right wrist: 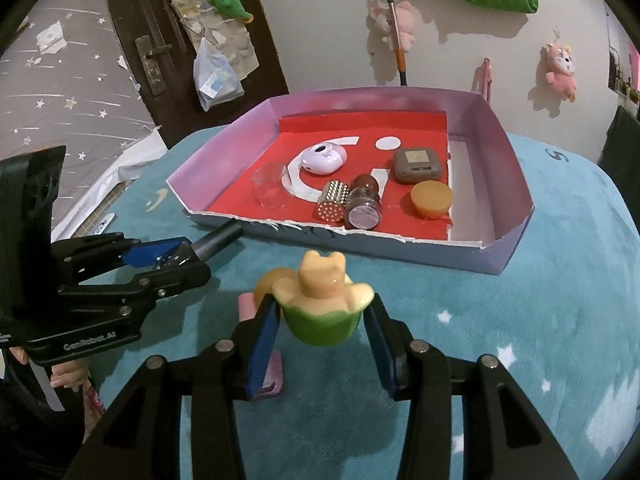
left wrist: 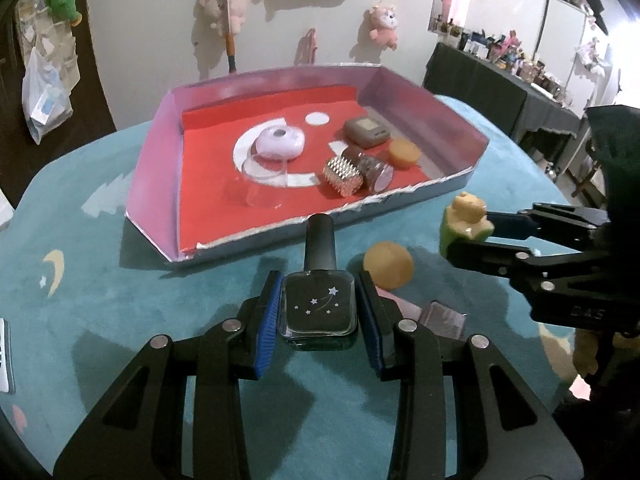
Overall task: Organize rigid objects
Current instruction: 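Carry the polish into the box with left tool while right tool carries the toy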
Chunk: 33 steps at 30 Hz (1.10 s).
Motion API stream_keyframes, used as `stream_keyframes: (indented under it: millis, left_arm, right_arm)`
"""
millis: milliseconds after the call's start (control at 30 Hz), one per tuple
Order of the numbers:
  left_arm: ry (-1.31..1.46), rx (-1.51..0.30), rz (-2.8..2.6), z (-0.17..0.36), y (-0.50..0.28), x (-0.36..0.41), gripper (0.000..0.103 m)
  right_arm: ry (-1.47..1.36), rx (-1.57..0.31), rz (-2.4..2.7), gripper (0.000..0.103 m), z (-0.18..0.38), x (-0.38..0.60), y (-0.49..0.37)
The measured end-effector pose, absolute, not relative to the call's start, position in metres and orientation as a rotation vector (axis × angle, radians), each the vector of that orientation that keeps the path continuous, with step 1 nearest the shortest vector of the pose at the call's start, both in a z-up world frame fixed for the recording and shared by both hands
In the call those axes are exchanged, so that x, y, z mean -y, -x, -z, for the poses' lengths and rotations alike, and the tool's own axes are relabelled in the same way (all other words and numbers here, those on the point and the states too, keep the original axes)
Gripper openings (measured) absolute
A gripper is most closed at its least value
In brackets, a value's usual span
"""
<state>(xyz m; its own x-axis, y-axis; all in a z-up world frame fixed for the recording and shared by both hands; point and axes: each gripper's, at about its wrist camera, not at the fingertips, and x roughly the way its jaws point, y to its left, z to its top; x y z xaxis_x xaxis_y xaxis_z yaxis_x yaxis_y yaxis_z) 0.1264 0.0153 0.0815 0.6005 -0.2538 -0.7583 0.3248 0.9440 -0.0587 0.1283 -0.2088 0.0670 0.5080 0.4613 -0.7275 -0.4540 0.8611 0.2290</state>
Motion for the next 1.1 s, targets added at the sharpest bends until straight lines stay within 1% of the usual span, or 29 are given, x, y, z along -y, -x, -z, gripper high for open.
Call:
stream_keyframes:
  millis: [267,367,567,800,1100]
  left_arm:
    - [-0.052,-0.779,0.340,-0.125,-0.136,-0.030,0.034]
    - [-0.070,-0.771,0.314,-0.136,-0.161,-0.035,0.034]
    - [-0.101,-0.839,0.267,-0.138,-0.228,-0.041,0.034]
    - [-0.170,-0.930,0.227,-0.124,-0.283,-0.034,0.034]
    - [-0.212,-1.018,0.180,-0.097,-0.318,-0.023,0.034]
  right_arm:
    - [-0.042,-0.835,-0.586,0.047,-0.099,0.210,-0.143]
    - [-0.050,-0.825,-0.610,0.047,-0.115,0.206,-0.158]
    - [-0.051,-0.883,-0.612,0.047,-0.133,0.190,-0.213]
    - [-0.005,-0.995,-0.566,0.047,-0.120,0.168,-0.277]
    - [0.004,-1.166,-0.505,0.047,-0.088,0.158,-0.338]
